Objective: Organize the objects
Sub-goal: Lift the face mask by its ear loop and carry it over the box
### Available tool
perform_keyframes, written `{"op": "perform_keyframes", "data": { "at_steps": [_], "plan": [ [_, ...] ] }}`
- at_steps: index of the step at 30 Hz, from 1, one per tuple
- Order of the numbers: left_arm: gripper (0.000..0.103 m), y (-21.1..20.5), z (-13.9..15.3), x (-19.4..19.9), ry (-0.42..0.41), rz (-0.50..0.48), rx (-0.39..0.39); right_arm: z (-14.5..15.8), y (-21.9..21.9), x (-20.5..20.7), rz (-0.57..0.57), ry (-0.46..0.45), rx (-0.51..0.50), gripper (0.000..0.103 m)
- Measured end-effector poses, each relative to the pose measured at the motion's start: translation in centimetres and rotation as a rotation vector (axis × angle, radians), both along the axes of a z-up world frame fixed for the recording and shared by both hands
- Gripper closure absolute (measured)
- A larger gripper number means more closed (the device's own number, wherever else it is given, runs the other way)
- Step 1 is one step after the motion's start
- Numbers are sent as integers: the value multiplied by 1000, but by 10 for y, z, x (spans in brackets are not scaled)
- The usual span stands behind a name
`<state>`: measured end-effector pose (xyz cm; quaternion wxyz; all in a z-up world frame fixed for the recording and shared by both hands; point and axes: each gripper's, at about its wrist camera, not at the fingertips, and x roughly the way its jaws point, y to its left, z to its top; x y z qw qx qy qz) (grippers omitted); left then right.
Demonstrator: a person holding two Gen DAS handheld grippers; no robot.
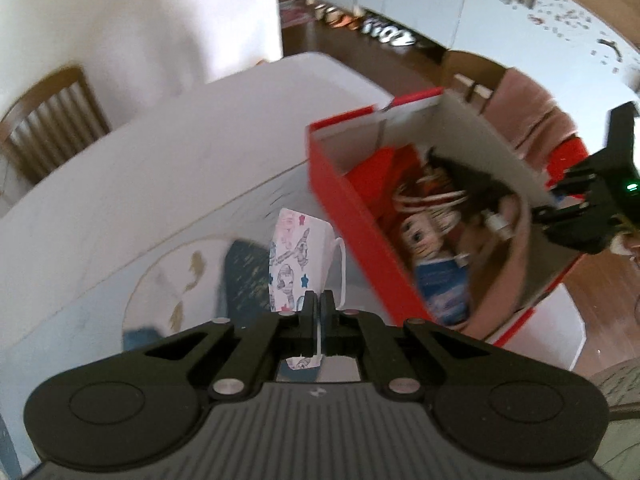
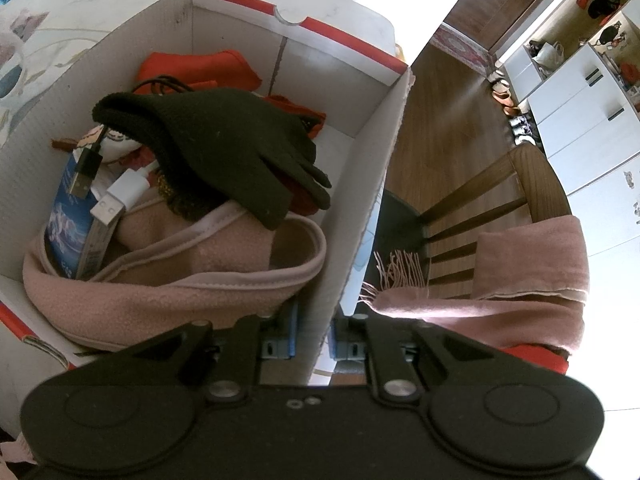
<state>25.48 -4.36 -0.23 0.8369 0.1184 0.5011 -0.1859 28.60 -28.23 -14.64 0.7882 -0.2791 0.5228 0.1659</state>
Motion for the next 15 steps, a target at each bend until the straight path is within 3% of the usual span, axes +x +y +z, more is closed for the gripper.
{"op": "perform_keyframes", "data": {
  "at_steps": [8, 15],
  "plan": [
    [103, -44, 21, 0, -48, -116, -18, 0, 2, 1, 2, -2, -2, 90],
    [103, -93, 22, 9, -79, -206, -27, 0, 1, 1, 1, -2, -1, 90]
  ]
}}
